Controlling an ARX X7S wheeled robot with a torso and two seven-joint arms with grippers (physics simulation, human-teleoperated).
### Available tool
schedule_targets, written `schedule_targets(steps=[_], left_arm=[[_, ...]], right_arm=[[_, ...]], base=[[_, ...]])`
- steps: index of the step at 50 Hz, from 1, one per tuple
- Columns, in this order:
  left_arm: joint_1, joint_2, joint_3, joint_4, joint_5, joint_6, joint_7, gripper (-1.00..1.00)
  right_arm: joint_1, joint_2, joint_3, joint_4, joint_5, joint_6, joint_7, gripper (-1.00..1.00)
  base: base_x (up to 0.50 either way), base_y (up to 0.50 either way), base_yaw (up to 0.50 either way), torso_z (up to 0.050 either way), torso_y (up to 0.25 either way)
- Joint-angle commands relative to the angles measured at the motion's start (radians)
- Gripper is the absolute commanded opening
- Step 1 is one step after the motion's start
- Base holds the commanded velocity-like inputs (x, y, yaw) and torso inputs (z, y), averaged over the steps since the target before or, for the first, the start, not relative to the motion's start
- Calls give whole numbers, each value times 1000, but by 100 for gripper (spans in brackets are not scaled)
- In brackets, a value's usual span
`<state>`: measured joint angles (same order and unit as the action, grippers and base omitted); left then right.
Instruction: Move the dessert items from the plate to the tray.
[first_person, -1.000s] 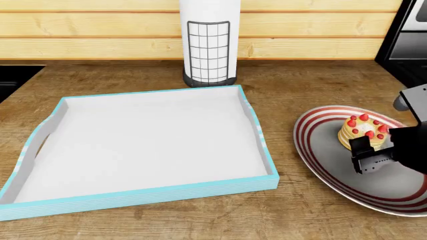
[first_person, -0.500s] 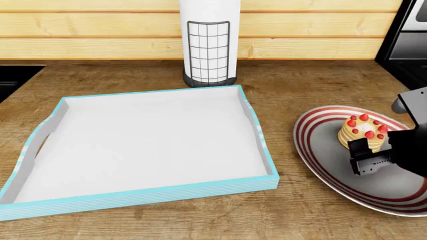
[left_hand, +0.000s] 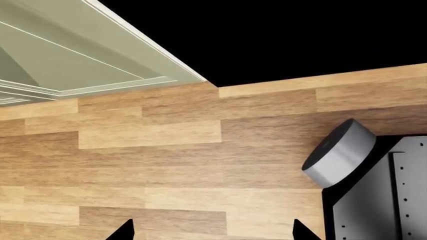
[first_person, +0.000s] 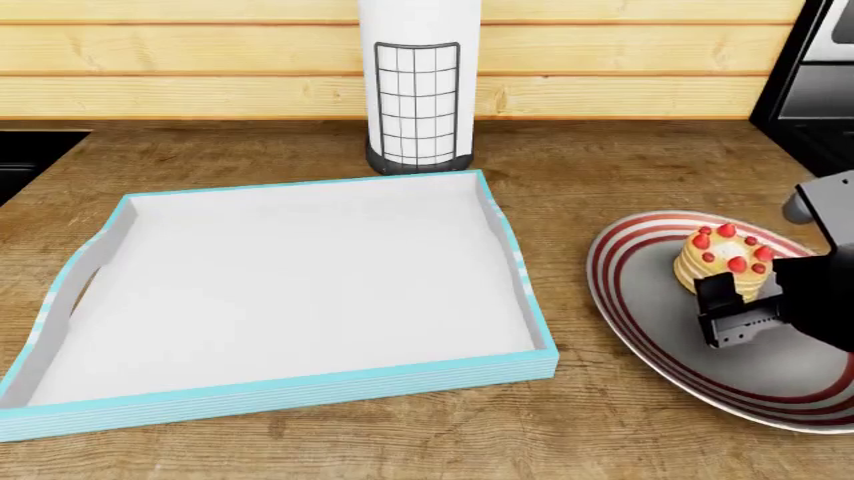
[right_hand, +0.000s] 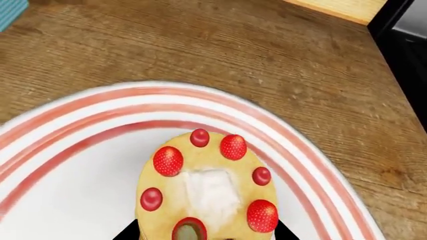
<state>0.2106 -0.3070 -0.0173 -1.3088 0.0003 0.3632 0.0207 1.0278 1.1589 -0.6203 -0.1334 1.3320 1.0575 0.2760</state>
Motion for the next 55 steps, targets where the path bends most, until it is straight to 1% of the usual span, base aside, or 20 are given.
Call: schedule_targets(steps=[1, 8, 16, 20, 37, 47, 55], left_arm=[[0, -1, 5, 0, 2, -2, -4, 100], [-1, -1, 9, 0, 0, -4, -3, 100], [-1, -1, 10, 0, 0, -4, -2, 100], [0, -1, 10, 0, -1, -3, -1, 100], [1, -1, 9, 0, 0, 7, 6, 100], [1, -1, 7, 0, -2, 6, 10, 100], [1, 0, 1, 0, -2, 6, 15, 100]], right_arm=[[155, -18, 23, -60, -21, 84, -2, -100], [332, -62, 15, -112, -32, 197, -14, -100], [410, -119, -6, -160, -34, 232, -45, -100], [444, -178, -37, -182, -55, 235, -79, -100], [483, -382, -138, -164, -131, 173, -198, -100], [505, -508, -232, -76, -238, 92, -329, -100], [471, -583, -302, 10, -309, 14, -414, -100]], base=[[0, 0, 0, 0, 0], [0, 0, 0, 0, 0], [0, 0, 0, 0, 1], [0, 0, 0, 0, 0], [0, 0, 0, 0, 1], [0, 0, 0, 0, 0], [0, 0, 0, 0, 1]])
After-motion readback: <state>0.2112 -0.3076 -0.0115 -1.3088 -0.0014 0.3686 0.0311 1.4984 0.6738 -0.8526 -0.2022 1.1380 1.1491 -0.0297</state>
